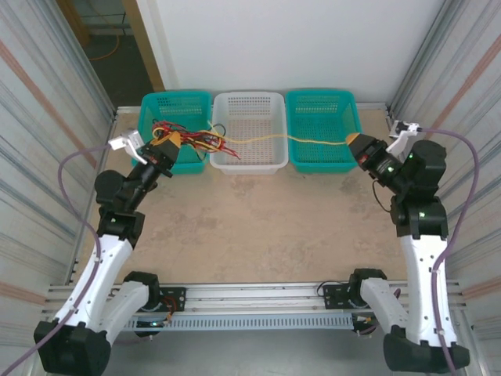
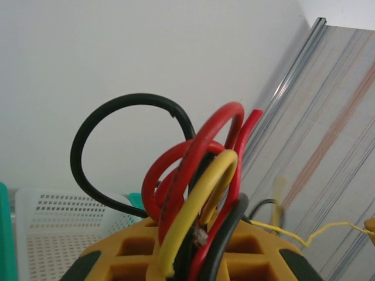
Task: Untangle the cables
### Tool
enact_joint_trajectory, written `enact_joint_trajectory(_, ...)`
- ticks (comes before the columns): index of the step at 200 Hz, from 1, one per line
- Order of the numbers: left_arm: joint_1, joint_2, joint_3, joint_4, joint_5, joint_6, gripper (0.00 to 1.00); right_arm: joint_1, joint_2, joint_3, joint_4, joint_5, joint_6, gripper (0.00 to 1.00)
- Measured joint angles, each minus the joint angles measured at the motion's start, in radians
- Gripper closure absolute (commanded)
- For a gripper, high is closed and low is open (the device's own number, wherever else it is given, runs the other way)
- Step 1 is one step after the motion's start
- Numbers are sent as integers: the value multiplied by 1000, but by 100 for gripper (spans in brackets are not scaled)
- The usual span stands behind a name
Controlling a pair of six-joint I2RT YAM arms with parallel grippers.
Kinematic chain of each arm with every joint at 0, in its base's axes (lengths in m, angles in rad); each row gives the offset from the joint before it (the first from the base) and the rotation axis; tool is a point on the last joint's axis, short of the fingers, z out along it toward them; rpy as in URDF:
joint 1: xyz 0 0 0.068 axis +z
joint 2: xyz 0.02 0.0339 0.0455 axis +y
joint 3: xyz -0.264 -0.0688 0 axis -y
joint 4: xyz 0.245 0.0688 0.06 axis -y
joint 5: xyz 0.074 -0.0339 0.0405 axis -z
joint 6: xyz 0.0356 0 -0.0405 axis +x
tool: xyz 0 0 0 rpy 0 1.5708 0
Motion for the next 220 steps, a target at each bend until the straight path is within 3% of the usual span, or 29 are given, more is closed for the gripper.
enact_joint_trajectory(50, 55, -121, -126, -85, -88, -22, 100, -288, 84, 127, -10, -52, 27, 100)
enact_joint_trajectory(108, 22, -269, -219, -216, -68, -90, 100, -408, 165, 246, 17, -91, 66, 100)
enact_joint_trajectory(153, -229, -272, -296, -216, -28, -163, 100, -335, 201, 261, 31, -82, 76, 100)
enact_joint_trajectory(186, -472, -179, -349, -253, -138, -168, 100, -216, 201, 270, 5, -23, 39, 100)
enact_joint_trajectory(220, -544, 0, -352, -232, -246, -174, 100, -74, 201, 275, -28, 57, -9, 100)
